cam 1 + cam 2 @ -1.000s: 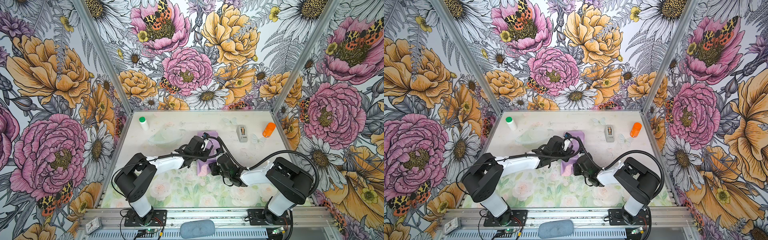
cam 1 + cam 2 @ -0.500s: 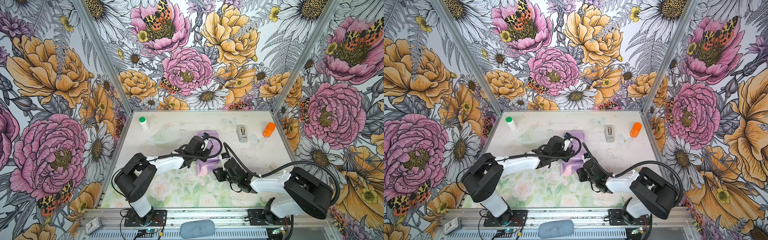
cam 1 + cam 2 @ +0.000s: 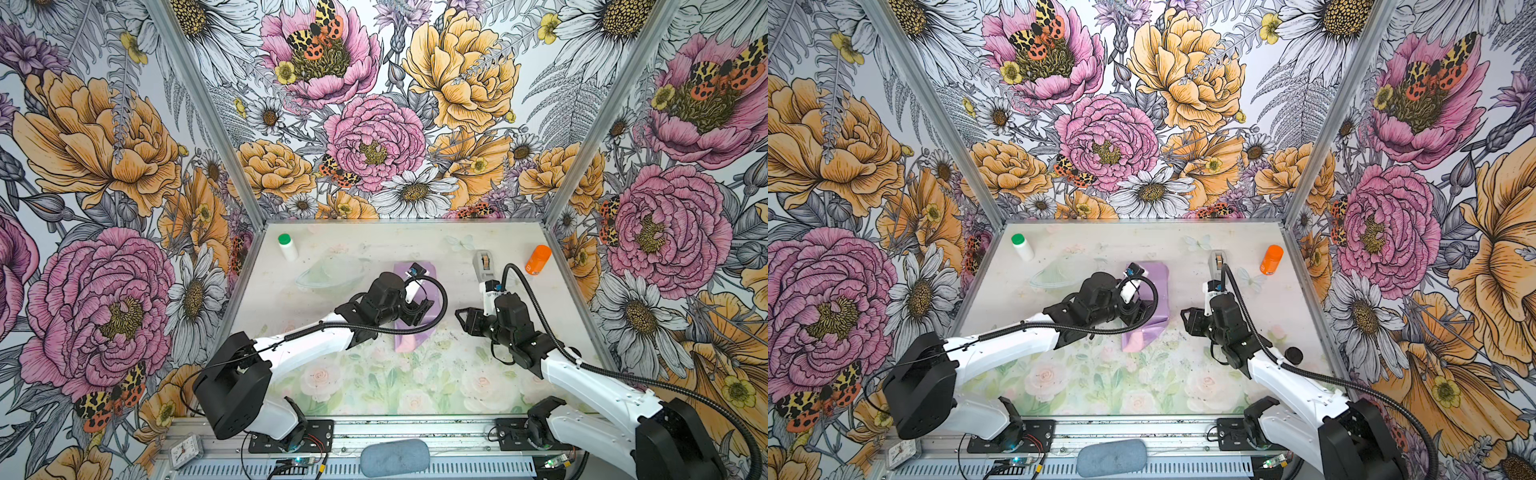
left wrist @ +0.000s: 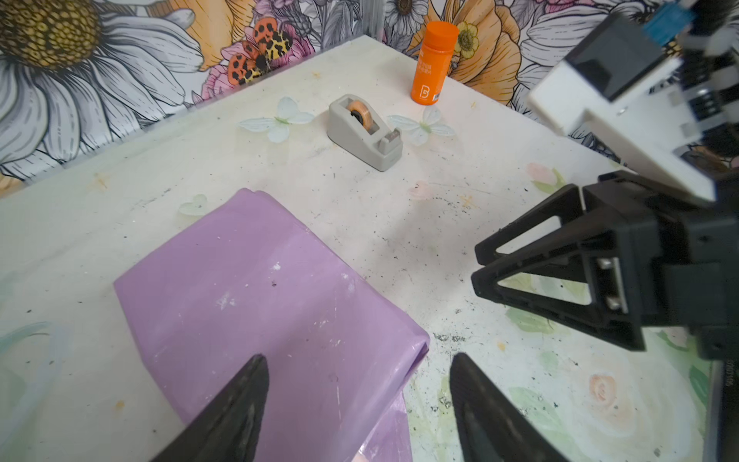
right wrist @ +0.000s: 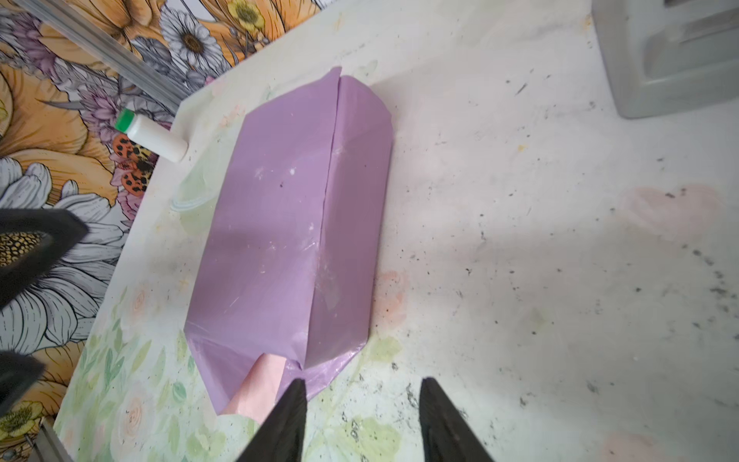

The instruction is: Wrap the gift box in paper

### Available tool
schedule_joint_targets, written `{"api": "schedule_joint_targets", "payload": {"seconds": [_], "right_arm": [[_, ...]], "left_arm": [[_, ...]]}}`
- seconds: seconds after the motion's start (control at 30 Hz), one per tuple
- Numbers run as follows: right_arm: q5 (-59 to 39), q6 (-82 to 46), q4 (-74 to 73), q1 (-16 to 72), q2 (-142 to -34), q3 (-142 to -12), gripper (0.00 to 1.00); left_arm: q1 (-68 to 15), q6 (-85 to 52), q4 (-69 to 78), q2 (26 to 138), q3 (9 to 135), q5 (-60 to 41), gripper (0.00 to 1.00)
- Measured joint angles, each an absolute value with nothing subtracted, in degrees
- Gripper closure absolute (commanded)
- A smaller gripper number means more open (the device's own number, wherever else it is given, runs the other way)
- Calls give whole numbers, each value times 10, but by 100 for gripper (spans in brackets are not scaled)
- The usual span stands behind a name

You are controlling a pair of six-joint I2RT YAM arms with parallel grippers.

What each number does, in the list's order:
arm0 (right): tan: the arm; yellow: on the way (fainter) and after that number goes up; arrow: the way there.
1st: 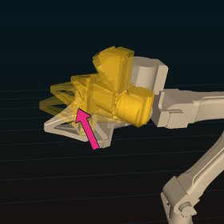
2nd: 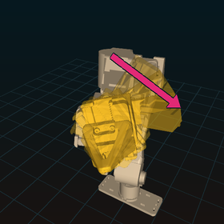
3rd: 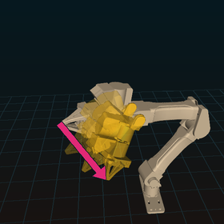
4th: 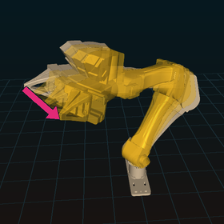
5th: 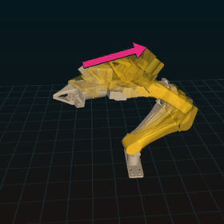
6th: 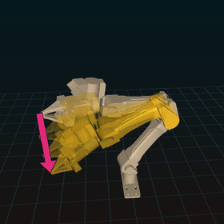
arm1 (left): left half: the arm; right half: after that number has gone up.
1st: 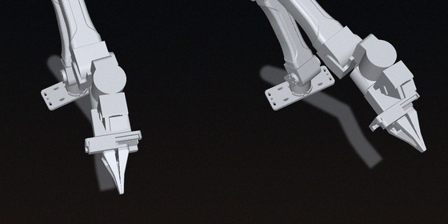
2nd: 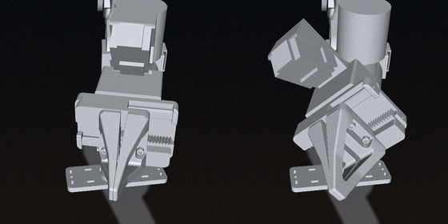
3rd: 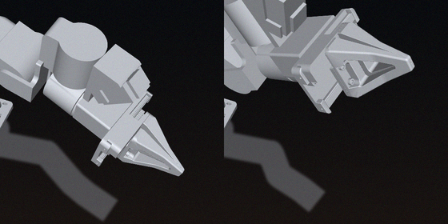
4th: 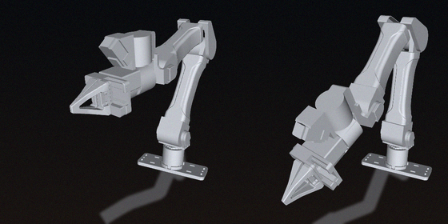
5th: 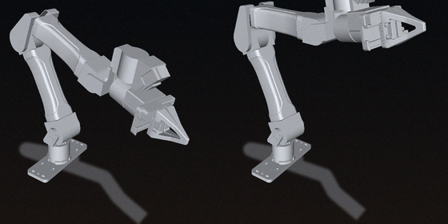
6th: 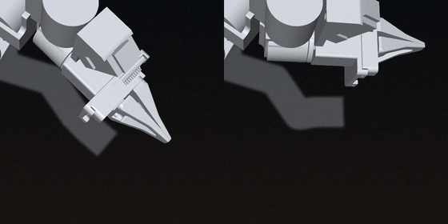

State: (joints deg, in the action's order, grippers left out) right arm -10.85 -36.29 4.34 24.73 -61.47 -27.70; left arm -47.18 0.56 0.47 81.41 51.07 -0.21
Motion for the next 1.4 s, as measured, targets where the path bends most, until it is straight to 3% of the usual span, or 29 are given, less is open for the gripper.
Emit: {"api": "schedule_joint_targets", "payload": {"seconds": [0.2,0.43,0.63,0.97,1.23,1.4], "right_arm": [[-157,-332,78,247,-730,-371,41],[-179,-305,109,248,-839,-466,41],[-182,-290,131,257,-883,-488,42],[-182,-288,131,263,-889,-494,43],[-180,-286,131,263,-889,-494,43],[-180,-285,131,263,-889,-494,43]], "left_arm": [[-438,-82,-34,758,463,33,30],[-430,-218,-25,659,292,34,32],[-431,-299,50,638,187,11,35],[-452,-331,202,746,167,-24,45],[-456,-352,267,848,196,-23,45],[-460,-366,295,871,208,-8,54]]}}
